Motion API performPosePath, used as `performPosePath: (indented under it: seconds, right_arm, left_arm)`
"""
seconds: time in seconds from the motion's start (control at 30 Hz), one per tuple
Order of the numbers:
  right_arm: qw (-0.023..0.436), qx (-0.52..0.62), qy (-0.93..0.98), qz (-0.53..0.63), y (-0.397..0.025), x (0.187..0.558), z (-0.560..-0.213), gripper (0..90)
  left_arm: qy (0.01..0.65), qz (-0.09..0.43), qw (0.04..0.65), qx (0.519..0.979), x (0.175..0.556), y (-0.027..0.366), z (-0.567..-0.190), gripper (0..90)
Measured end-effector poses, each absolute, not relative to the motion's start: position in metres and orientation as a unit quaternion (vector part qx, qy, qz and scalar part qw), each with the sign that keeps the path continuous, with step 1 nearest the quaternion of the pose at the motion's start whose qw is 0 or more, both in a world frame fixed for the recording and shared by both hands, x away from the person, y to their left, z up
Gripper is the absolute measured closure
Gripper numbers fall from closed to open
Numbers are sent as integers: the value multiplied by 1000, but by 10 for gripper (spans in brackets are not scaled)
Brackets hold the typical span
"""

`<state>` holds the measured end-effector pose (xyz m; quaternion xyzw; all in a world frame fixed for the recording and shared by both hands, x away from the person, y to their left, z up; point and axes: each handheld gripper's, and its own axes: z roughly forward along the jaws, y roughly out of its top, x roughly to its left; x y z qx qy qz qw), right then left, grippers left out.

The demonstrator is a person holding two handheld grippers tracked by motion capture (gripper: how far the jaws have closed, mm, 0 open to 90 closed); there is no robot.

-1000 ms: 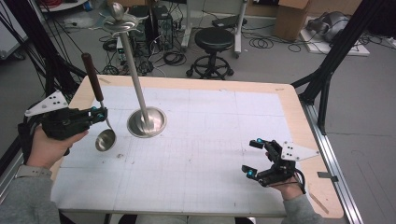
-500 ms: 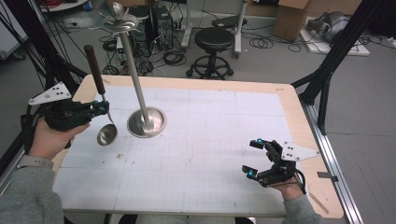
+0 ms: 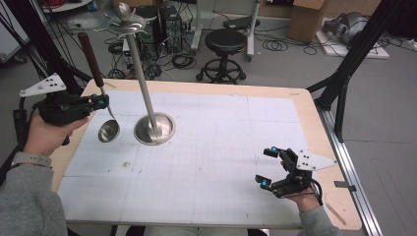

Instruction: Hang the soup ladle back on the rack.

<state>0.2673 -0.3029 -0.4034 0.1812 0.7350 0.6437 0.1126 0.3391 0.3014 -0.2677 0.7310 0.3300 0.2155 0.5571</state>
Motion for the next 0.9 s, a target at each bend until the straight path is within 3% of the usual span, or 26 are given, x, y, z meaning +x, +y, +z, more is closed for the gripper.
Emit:
performPosePath:
  seconds: [0.9]
  right_arm:
    - [114,185,734,643,-304,268,-404,67]
  left_arm:
    - [337,215,553,732,365,300,-261,842]
